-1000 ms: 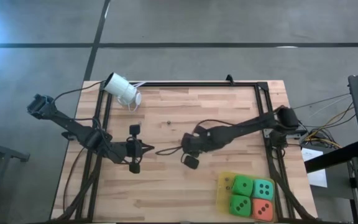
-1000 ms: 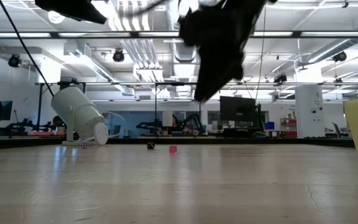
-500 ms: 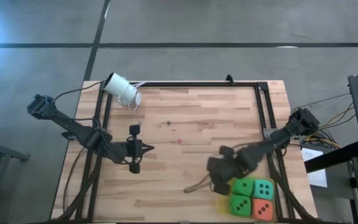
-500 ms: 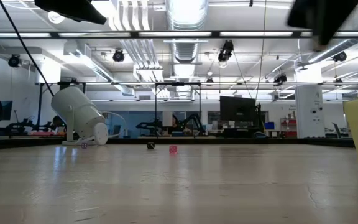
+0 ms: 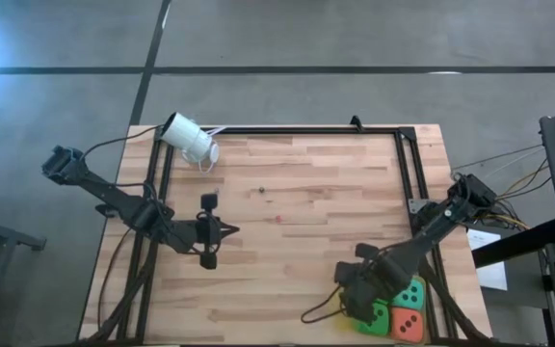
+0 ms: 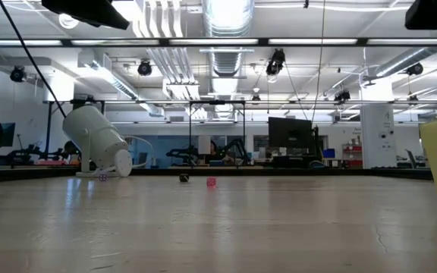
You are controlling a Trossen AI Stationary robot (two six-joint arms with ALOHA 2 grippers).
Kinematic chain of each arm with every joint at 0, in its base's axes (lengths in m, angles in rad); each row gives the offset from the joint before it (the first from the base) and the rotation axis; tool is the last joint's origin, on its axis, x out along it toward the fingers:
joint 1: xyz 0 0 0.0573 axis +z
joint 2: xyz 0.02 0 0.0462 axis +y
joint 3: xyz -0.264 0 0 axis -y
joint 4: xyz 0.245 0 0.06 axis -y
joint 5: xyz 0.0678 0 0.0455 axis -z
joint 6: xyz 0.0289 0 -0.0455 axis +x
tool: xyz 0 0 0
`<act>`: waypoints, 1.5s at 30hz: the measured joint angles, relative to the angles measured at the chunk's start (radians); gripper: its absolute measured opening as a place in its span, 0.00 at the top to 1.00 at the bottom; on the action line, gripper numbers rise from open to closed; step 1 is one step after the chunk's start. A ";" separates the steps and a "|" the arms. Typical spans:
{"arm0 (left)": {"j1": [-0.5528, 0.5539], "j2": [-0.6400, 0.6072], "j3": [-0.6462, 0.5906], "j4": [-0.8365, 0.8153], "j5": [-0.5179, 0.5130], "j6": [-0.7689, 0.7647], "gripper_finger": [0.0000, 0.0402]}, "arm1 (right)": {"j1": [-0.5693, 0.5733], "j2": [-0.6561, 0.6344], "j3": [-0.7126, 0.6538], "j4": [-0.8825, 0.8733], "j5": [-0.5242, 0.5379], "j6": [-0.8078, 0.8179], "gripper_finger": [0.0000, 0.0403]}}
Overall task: Pick & Place Dice
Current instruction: Put the small orange die into the yellow bin, then put the small pink die into the yellow bin
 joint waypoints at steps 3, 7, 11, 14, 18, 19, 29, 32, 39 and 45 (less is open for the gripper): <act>0.000 0.000 0.000 0.001 0.040 0.000 0.99 | 0.000 0.011 0.000 0.012 0.000 -0.023 0.85; 0.000 0.000 0.000 0.002 0.053 0.000 0.99 | -0.009 0.025 -0.001 0.025 0.000 -0.039 0.80; 0.000 0.000 0.000 0.002 0.053 0.000 0.99 | -0.010 0.036 -0.001 0.025 -0.002 -0.039 0.72; 0.000 0.000 0.000 0.002 0.054 0.000 0.99 | -0.008 0.048 -0.002 0.024 -0.008 -0.043 0.65; 0.000 0.000 0.000 0.002 0.053 0.000 0.99 | -0.013 0.074 -0.001 0.014 -0.005 -0.079 0.57; 0.000 0.000 0.000 0.002 0.054 0.000 0.99 | -0.014 0.081 -0.002 0.009 -0.004 -0.097 0.55; 0.000 0.000 0.000 0.002 0.054 0.000 0.99 | -0.019 0.085 0.001 -0.023 -0.009 -0.149 0.50; 0.000 0.000 0.000 0.002 0.054 0.000 0.99 | -0.018 0.070 0.012 -0.022 -0.008 -0.143 0.50; 0.012 0.000 -0.014 0.001 0.053 -0.049 0.99 | -0.015 0.027 0.043 -0.016 0.051 -0.140 0.50; 0.089 0.041 -0.056 0.000 0.067 -0.126 0.99 | -0.020 0.013 0.050 -0.012 0.304 -0.154 0.50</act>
